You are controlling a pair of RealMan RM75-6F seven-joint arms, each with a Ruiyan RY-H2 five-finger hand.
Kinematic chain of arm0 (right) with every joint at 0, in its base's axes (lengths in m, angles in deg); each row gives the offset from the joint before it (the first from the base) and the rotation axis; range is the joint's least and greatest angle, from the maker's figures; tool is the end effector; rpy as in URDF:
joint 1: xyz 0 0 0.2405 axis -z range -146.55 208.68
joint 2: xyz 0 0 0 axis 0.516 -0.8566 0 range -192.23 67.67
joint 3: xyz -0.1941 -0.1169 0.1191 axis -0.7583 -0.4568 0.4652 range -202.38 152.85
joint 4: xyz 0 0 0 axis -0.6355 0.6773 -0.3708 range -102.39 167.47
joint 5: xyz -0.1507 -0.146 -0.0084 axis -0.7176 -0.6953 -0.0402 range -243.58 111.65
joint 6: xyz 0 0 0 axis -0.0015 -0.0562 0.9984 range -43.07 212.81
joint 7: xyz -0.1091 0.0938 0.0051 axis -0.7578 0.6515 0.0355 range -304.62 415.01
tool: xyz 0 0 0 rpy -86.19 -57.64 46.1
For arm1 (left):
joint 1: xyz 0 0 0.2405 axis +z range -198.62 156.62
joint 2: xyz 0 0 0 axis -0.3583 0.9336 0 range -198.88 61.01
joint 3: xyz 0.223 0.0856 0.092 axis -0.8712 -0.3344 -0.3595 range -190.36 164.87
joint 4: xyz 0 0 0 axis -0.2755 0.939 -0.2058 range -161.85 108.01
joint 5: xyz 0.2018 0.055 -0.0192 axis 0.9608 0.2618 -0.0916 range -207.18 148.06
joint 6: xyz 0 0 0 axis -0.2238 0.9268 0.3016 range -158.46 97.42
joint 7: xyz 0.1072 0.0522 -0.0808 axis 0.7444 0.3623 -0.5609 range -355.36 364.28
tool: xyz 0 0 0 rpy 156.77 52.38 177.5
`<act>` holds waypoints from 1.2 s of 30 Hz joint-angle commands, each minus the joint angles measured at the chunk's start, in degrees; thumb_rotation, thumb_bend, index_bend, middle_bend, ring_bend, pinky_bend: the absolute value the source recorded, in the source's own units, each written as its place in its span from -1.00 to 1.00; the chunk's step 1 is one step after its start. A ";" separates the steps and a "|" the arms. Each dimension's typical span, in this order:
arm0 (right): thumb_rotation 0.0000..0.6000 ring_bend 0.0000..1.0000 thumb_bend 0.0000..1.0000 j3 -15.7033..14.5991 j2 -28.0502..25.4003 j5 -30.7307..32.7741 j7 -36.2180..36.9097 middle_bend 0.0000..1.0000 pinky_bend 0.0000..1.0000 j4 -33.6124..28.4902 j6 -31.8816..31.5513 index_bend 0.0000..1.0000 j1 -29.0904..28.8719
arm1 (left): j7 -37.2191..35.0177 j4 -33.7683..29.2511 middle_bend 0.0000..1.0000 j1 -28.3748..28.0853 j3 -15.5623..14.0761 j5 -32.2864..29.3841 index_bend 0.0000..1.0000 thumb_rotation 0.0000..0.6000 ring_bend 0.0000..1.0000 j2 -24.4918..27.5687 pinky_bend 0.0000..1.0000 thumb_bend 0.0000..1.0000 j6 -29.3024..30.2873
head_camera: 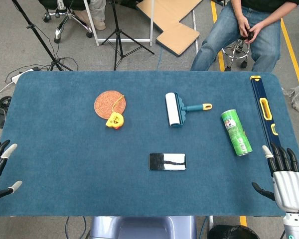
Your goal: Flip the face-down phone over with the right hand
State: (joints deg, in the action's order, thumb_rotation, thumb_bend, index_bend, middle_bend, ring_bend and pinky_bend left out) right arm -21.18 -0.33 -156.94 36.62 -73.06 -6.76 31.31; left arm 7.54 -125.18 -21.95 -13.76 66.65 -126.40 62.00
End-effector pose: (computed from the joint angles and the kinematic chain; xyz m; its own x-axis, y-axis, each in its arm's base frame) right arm -0.2642 -0.1548 0.1676 0.5135 0.0925 0.8531 -0.8568 -0.0003 0.5157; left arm -0.2843 0.1442 0.1840 0.4543 -0.0394 0.8900 0.8822 -0.1188 -0.4556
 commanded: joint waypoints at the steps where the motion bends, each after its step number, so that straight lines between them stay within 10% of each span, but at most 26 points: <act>1: 1.00 -1.00 -1.00 -0.10 0.09 0.06 -0.06 -1.00 -1.00 -0.07 0.23 -0.94 -0.05 | -0.04 0.03 -1.00 -0.01 0.00 -0.03 -1.00 1.00 -1.00 0.03 -1.00 -1.00 -0.03; 20: 1.00 -1.00 -1.00 5.63 4.90 14.64 -4.65 -1.00 -1.00 -2.24 32.59 -0.94 -20.85 | 4.19 0.26 -1.00 -1.80 1.86 -4.89 -1.00 1.00 -1.00 -2.14 -1.00 -1.00 -4.03; 27: 1.00 -1.00 -1.00 7.86 15.93 23.34 -13.24 -0.86 -1.00 4.18 43.10 -0.83 -32.58 | 5.65 0.51 -1.00 -2.65 2.91 -7.80 -1.00 1.00 -1.00 -2.94 -1.00 -1.00 -5.85; 36: 1.00 -1.00 -1.00 7.31 29.22 31.00 -23.74 -0.57 -1.00 10.68 41.00 -0.73 -40.23 | 7.06 0.67 -1.00 -3.75 3.84 -11.13 -1.00 1.00 -1.00 -3.44 -1.00 -1.00 -8.28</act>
State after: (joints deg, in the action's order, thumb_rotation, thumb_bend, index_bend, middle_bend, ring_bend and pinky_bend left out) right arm -13.57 25.58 -127.57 16.30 -64.54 35.79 -7.01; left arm 14.52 -124.45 -25.56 -9.97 55.73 -129.83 53.93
